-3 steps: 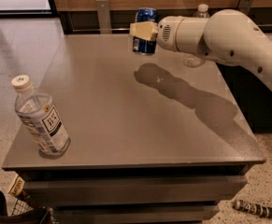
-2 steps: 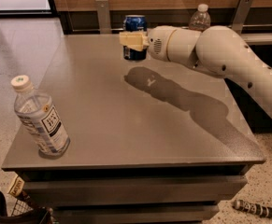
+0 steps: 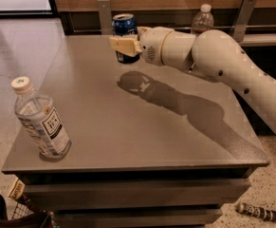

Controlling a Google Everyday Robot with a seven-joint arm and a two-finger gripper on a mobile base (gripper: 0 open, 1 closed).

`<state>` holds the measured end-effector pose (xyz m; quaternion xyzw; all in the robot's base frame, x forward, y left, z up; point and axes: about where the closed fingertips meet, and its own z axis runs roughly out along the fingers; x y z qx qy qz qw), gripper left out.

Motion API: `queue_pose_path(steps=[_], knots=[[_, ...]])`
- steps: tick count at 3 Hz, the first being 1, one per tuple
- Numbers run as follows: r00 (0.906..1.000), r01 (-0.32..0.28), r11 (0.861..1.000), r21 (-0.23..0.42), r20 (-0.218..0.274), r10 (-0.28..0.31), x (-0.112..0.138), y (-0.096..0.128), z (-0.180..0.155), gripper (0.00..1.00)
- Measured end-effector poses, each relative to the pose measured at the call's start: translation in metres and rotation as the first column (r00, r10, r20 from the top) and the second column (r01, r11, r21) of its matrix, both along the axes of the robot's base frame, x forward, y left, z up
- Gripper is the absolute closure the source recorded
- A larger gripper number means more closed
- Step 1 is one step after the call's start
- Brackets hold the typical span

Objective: Place pepsi can upright

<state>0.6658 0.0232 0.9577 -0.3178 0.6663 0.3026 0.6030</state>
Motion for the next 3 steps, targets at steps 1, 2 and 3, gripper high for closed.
queue_pose_path(steps=[1,2,3], knots=[[1.0,-0.005,1.0,0.005,0.003,0.005,0.001,0.002,-0.004,1.0],[0.9989,-0.041,0.999,0.03,0.025,0.04,0.005,0.013,-0.021,1.0],[0.9898,-0.121,0.992,0.025,0.08,0.118,0.011,0.024,-0.044,1.0]])
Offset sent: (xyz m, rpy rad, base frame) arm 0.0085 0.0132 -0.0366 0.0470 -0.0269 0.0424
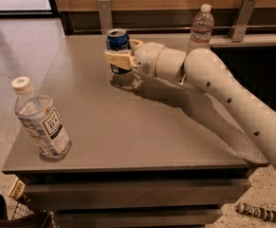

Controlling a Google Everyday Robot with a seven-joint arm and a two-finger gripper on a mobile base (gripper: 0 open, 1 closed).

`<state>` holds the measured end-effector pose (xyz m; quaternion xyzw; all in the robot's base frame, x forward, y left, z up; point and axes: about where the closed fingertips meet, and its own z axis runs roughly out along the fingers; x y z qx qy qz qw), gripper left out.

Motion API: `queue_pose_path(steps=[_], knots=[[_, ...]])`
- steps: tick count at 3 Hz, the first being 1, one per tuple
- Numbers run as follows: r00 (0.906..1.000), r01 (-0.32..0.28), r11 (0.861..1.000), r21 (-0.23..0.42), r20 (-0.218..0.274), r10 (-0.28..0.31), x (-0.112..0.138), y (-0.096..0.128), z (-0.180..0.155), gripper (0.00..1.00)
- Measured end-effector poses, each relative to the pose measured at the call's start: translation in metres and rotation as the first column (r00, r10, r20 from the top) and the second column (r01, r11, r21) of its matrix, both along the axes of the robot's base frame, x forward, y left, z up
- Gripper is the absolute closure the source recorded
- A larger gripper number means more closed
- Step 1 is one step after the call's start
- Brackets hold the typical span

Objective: Place pepsi can upright

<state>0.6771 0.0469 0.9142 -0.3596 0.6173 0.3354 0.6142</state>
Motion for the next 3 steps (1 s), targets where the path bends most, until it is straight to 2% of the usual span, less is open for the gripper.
queue_pose_path(steps=[1,3], knots=[[0.9995,-0.025,0.999,-0.029,0.017,0.026,0.0,0.0,-0.007,1.0],[0.9995,-0.016,0.995,-0.097,0.026,0.019,-0.007,-0.013,-0.012,1.0]])
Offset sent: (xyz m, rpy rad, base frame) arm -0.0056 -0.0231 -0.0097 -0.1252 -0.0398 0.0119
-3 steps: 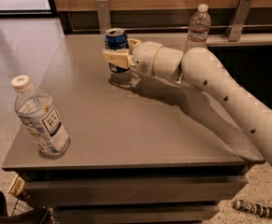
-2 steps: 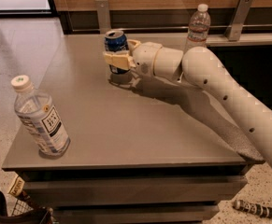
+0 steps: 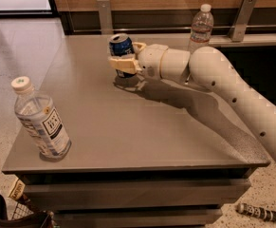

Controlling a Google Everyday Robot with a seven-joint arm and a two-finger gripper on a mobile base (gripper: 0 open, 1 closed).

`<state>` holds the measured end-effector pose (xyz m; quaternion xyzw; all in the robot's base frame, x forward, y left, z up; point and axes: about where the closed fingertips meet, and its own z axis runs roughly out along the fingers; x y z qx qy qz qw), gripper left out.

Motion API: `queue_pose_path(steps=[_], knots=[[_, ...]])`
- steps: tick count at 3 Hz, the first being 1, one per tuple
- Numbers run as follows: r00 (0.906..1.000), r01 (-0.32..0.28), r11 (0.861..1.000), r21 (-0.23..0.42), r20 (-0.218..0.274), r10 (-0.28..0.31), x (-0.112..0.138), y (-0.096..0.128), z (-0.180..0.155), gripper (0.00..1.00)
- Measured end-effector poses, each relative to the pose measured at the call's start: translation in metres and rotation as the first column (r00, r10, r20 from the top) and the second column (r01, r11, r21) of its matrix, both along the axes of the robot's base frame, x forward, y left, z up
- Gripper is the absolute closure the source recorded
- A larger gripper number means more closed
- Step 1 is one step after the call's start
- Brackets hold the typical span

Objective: Place pepsi can upright

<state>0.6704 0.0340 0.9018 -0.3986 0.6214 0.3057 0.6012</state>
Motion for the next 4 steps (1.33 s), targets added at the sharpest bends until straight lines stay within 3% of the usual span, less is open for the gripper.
queue_pose_path(steps=[3,4], knots=[[0.9992,-0.01,0.999,0.031,-0.039,0.012,-0.006,0.009,-0.029,0.98],[0.9991,-0.016,0.999,0.031,-0.039,0.017,-0.007,0.012,-0.029,0.68]])
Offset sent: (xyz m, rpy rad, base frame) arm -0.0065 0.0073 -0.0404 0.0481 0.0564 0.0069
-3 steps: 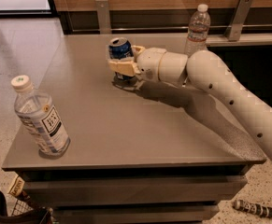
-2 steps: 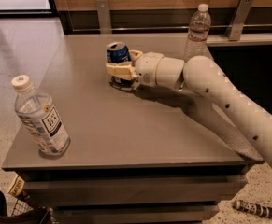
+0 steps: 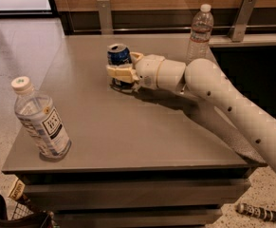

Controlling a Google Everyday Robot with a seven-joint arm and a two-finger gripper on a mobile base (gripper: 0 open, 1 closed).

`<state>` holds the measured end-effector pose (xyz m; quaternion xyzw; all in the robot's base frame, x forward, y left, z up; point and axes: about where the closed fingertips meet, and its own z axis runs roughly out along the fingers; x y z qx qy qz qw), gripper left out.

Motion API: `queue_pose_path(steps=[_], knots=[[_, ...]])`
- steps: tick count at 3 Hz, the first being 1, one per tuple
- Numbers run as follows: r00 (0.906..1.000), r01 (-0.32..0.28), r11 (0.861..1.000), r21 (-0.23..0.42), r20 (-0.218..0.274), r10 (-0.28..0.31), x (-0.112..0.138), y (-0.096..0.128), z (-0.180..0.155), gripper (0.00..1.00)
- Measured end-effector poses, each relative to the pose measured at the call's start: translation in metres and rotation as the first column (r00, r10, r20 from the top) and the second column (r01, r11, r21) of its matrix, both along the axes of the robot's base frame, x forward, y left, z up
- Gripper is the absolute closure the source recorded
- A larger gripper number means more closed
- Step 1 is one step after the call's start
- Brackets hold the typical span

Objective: Place pepsi can upright

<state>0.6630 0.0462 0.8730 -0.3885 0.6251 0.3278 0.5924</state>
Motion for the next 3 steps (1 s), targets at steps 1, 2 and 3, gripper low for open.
queue_pose_path(steps=[1,2,3], knots=[[1.0,-0.003,1.0,0.0,0.0,0.003,-0.0005,0.0019,0.0001,0.45],[1.0,-0.007,1.0,0.0,0.0,0.007,-0.0011,0.0044,0.0002,0.22],[0.9999,-0.012,1.0,0.0,0.0,0.012,-0.0019,0.0072,0.0004,0.0]])
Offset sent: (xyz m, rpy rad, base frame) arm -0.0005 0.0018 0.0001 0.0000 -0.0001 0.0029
